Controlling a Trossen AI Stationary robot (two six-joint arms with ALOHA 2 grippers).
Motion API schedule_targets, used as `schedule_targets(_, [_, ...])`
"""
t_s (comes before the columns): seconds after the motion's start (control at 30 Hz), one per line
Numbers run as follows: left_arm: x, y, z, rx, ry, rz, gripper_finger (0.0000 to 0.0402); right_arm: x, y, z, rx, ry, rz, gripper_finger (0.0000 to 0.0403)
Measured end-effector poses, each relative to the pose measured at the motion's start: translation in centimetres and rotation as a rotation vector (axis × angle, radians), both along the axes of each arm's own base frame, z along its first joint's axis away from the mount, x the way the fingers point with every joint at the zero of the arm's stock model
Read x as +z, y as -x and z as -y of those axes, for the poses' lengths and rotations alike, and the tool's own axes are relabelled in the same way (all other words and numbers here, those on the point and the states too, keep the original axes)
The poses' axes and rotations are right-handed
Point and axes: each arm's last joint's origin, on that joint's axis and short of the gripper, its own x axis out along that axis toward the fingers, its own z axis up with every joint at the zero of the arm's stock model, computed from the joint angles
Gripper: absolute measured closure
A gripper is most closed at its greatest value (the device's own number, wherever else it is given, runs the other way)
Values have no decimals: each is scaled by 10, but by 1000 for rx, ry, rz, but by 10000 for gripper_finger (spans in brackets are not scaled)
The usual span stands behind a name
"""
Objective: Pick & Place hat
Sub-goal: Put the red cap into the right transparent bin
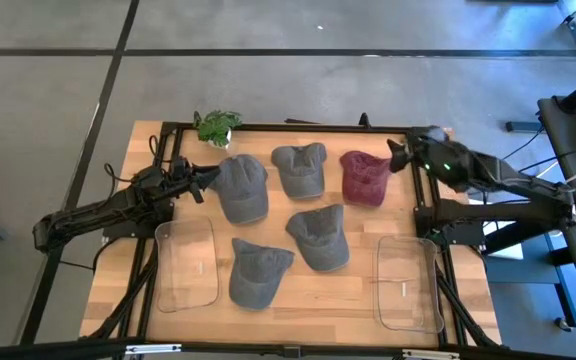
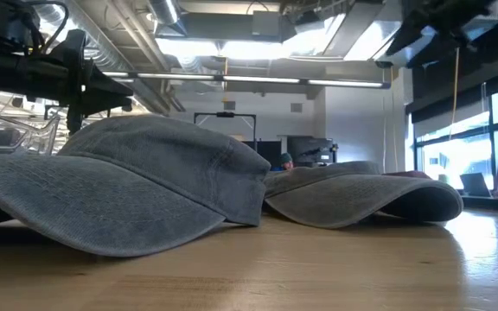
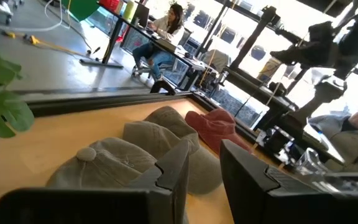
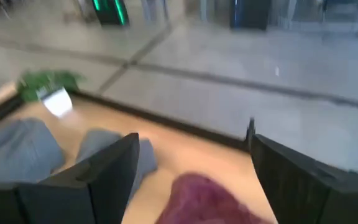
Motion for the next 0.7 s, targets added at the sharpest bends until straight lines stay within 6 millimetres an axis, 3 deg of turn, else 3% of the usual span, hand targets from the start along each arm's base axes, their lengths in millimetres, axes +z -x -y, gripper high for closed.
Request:
schedule_targets(0.1, [0, 0, 0, 0, 12, 7, 315, 2, -15, 22, -2, -123, -38, 108])
schedule_targets(0.23, [0, 0, 0, 1, 32, 18, 315, -13, -31, 60, 10, -311, -128, 119])
schedule_targets(0.47, [0, 0, 0, 1, 36, 20, 315, -72, -50, 120, 61, -563, -357, 130])
schedule_targets(0.7, [0, 0, 0, 0, 36, 20, 315, -123, -56, 148, -2, -760, -499, 131])
